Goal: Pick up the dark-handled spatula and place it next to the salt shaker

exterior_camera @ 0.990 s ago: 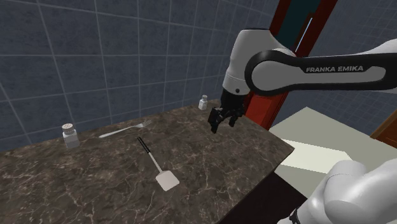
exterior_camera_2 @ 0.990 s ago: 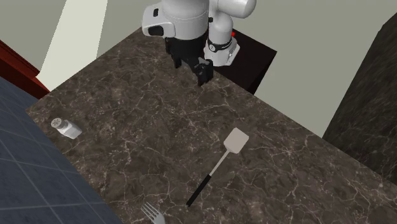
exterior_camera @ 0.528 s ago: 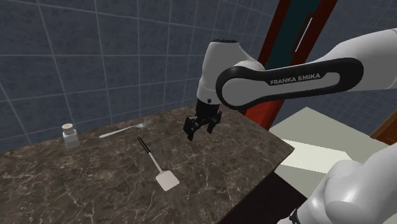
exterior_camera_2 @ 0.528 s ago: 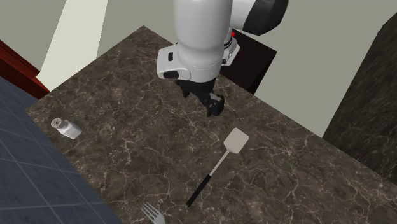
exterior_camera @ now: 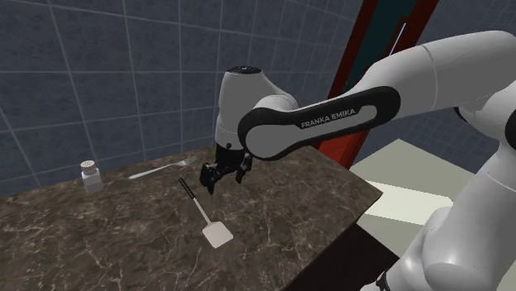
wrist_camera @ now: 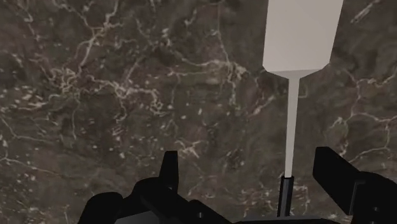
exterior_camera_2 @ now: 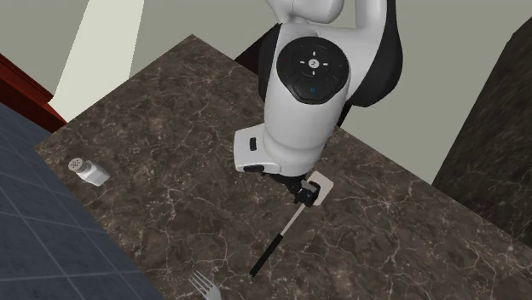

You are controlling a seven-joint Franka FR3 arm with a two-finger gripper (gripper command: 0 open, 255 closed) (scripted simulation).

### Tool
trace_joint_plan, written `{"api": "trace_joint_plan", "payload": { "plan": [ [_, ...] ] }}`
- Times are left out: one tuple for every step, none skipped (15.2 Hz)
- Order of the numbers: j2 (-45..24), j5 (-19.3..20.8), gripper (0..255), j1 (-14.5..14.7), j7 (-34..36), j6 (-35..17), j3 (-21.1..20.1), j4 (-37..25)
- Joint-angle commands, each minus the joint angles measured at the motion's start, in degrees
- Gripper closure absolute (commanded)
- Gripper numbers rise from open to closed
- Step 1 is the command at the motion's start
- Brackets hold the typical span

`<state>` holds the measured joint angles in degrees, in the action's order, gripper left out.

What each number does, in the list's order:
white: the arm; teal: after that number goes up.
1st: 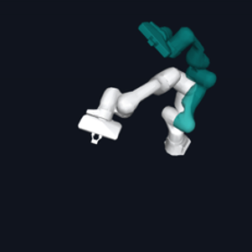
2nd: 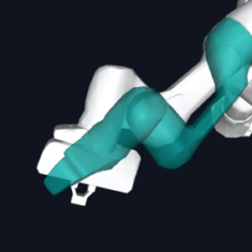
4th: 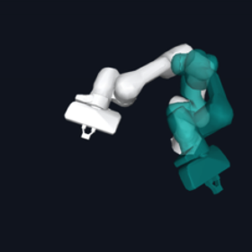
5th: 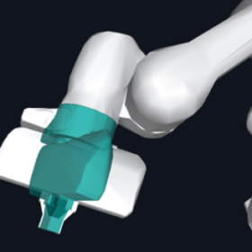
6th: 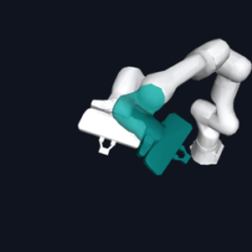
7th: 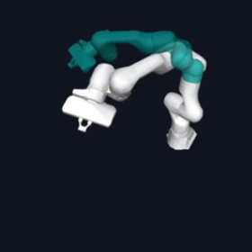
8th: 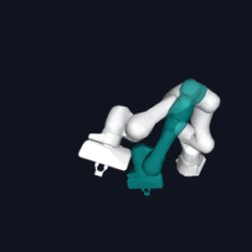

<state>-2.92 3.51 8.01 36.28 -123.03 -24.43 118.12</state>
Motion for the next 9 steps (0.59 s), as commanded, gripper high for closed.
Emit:
{"api": "trace_joint_plan", "payload": {
  "plan": [
    [-4.19,2.43,0,1.12,2.74,-0.94,-0.71,-3.03],
    [-6.40,3.72,0,1.80,3.96,-1.18,-0.85,-4.85],
    [-8.63,5.02,0,2.51,5.14,-1.34,-0.94,-6.75],
    [-10.86,6.29,0,3.29,6.26,-1.42,-0.96,-8.73],
    [-12.70,7.30,0,4.03,7.13,-1.43,-0.88,-10.43],
    [-13.09,7.52,0,4.16,7.28,-2.06,-0.71,-10.15],
    [-13.49,7.78,0,4.23,7.44,-2.69,-0.60,-9.88],
    [-13.91,8.04,0,4.30,7.61,-3.31,-0.49,-9.63],
    [-14.33,8.31,0,4.36,7.78,-3.93,-0.38,-9.39]
  ]
}}
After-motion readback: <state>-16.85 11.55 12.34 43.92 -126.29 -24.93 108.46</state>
